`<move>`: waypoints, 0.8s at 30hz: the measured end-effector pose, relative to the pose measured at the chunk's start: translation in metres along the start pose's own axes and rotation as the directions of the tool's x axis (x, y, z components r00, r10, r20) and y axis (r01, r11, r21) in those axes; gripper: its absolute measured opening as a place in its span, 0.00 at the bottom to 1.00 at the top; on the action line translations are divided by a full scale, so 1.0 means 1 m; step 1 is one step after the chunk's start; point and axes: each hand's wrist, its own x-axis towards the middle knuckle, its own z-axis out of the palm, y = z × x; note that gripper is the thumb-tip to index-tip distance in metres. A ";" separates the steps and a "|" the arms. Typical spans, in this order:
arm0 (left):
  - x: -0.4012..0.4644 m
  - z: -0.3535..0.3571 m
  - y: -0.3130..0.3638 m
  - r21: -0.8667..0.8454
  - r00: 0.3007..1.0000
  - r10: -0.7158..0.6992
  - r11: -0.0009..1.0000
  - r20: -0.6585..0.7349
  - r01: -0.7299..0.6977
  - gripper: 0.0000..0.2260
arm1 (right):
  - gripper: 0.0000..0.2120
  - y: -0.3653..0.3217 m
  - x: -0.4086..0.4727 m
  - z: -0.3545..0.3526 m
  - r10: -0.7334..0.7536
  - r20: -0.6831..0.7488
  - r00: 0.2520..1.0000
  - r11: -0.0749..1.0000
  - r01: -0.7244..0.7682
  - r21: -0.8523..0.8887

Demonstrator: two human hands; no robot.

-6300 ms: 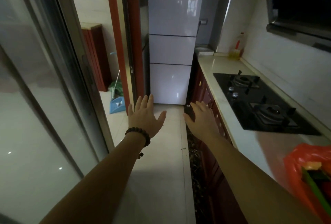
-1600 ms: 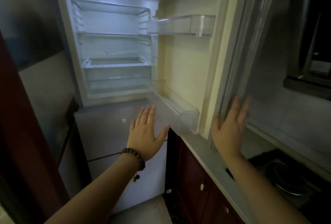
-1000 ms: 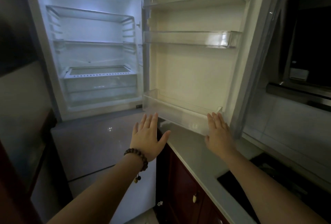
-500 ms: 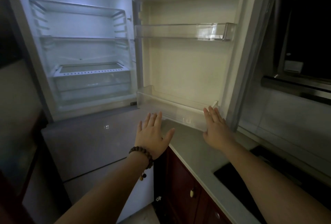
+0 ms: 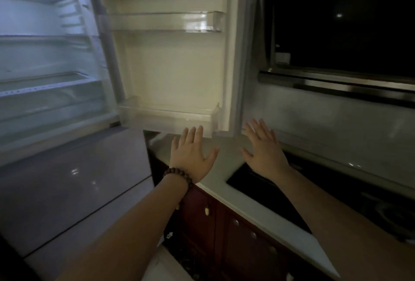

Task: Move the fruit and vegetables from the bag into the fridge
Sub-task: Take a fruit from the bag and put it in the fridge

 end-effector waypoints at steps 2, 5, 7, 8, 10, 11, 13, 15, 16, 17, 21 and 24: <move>-0.006 0.012 0.025 -0.033 0.996 0.082 0.996 0.023 -0.081 0.35 | 0.33 0.014 -0.032 -0.012 0.070 -0.023 0.997 0.997 -0.071 -0.024; -0.017 0.035 0.069 -0.102 0.976 0.203 0.976 0.082 -0.194 0.35 | 0.31 0.036 -0.084 -0.030 0.212 -0.038 0.977 0.974 -0.214 -0.075; -0.028 0.048 0.102 -0.145 0.950 0.282 0.954 0.131 -0.263 0.35 | 0.31 0.052 -0.122 -0.040 0.321 -0.044 0.946 0.939 -0.324 -0.118; -0.034 0.054 0.119 -0.157 0.936 0.319 0.942 0.148 -0.296 0.35 | 0.31 0.060 -0.141 -0.046 0.372 -0.040 0.927 0.918 -0.374 -0.133; -0.048 0.065 0.153 -0.182 0.908 0.384 0.917 0.167 -0.354 0.35 | 0.31 0.075 -0.178 -0.058 0.454 -0.040 0.890 0.878 -0.455 -0.149; -0.056 0.069 0.169 -0.200 0.895 0.412 0.904 0.171 -0.378 0.35 | 0.30 0.082 -0.196 -0.065 0.489 -0.045 0.871 0.859 -0.490 -0.151; -0.070 0.078 0.202 -0.232 0.871 0.459 0.879 0.178 -0.416 0.34 | 0.30 0.097 -0.230 -0.079 0.546 -0.061 0.835 0.821 -0.549 -0.155; -0.084 0.086 0.234 -0.247 0.840 0.509 0.853 0.190 -0.460 0.34 | 0.30 0.114 -0.261 -0.092 0.593 -0.088 0.801 0.784 -0.598 -0.166; -0.091 0.090 0.250 -0.256 0.823 0.533 0.838 0.196 -0.482 0.34 | 0.30 0.123 -0.275 -0.098 0.613 -0.103 0.784 0.765 -0.621 -0.170; -0.097 0.093 0.267 -0.267 0.806 0.557 0.823 0.201 -0.502 0.34 | 0.29 0.134 -0.290 -0.105 0.632 -0.116 0.766 0.748 -0.642 -0.170; -0.120 0.105 0.335 -0.327 0.738 0.645 0.753 0.199 -0.571 0.33 | 0.30 0.178 -0.346 -0.128 0.698 -0.157 0.699 0.673 -0.715 -0.188; -0.138 0.120 0.392 -0.361 0.687 0.704 0.697 0.180 -0.620 0.33 | 0.30 0.217 -0.393 -0.143 0.745 -0.175 0.644 0.614 -0.764 -0.199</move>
